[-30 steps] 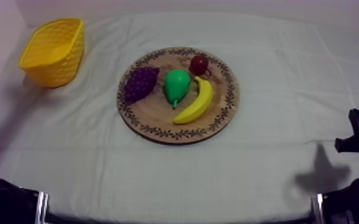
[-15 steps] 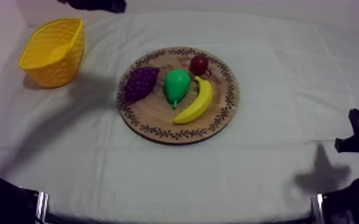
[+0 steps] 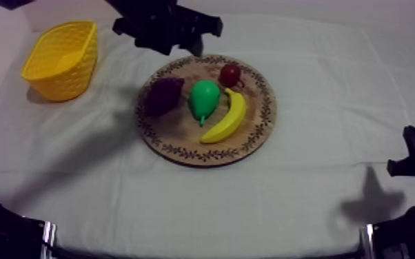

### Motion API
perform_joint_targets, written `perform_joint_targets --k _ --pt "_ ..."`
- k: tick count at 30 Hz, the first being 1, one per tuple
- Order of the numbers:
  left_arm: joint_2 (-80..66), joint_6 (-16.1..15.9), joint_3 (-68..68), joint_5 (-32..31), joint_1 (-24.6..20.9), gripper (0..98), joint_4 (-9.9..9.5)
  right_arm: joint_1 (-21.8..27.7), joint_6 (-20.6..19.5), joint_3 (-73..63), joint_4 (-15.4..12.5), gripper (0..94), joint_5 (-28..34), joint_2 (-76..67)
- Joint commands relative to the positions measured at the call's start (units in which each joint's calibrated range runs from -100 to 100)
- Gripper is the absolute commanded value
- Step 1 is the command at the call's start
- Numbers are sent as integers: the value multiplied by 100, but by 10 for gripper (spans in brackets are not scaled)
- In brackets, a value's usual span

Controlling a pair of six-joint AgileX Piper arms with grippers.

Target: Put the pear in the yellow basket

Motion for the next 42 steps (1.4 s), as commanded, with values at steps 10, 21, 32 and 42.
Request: perform_joint_targets --k 10,21,32,42 --pt "939 12 -614 289 -42 966 83 0 1 -1 0 3 0 -1" --pt "2496 -138 -1465 367 -67 969 313 0 1 -1 0 3 0 -1" --pt "3490 -268 -1961 444 -125 961 489 0 1 -1 0 3 0 -1" --pt "3890 -278 -2479 706 -166 780 465 0 1 -1 0 3 0 -1"
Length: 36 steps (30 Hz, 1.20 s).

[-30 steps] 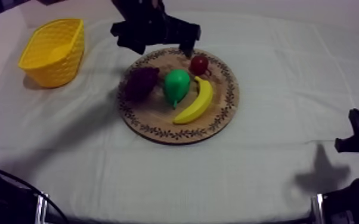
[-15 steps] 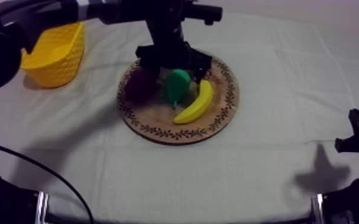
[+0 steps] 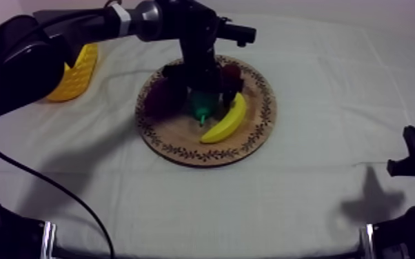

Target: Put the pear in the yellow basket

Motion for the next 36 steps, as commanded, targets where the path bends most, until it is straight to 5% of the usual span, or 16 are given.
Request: perform_joint_targets --k 1,11,24,36 --pt "36 2 -69 40 -7 746 -3 0 1 -1 0 3 0 -1" --pt "-13 39 -63 178 -27 499 -49 0 1 -1 0 3 0 -1" --pt "-2588 244 396 911 -207 486 -624 0 1 -1 0 3 0 -1" --pt "-4331 -159 1289 877 -1176 477 -1070 0 1 -1 0 3 0 -1"
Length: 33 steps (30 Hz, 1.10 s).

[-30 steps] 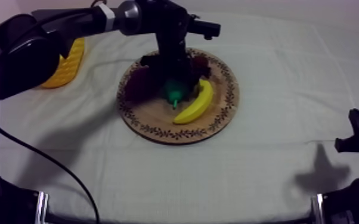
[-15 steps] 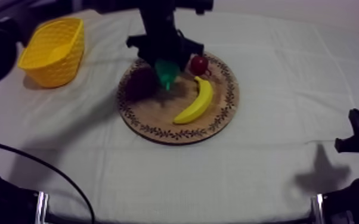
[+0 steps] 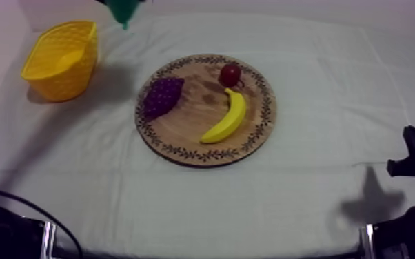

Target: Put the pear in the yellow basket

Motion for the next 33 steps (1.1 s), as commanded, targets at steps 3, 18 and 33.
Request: perform_joint_targets --k 3,18,33 --pt "-349 -229 495 -319 -609 474 -70 0 1 -1 0 3 0 -1" --pt "853 -777 1218 -1811 -1990 489 -238 0 1 -1 0 3 0 -1" --pt "832 -856 1729 -2191 -2225 889 -147 0 1 -1 0 3 0 -1"
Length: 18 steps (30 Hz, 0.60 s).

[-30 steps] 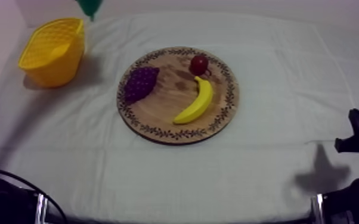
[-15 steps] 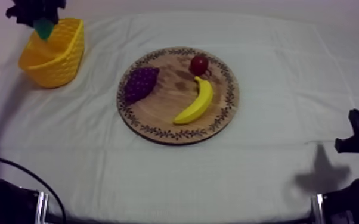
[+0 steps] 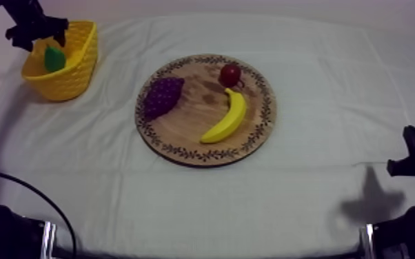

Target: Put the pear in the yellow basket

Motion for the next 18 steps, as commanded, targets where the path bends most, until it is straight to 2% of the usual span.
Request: perform_joint_targets --k 1,6,10,18 --pt "-525 16 325 -41 15 882 -8 0 1 -1 0 3 0 -1" --pt "-1825 -44 907 -115 32 808 -12 0 1 -1 0 3 0 -1" --pt "-2929 -167 1329 -220 -7 709 9 0 1 -1 0 3 0 -1" --pt "-4931 -361 2470 -867 -51 357 141 0 1 -1 0 3 0 -1"
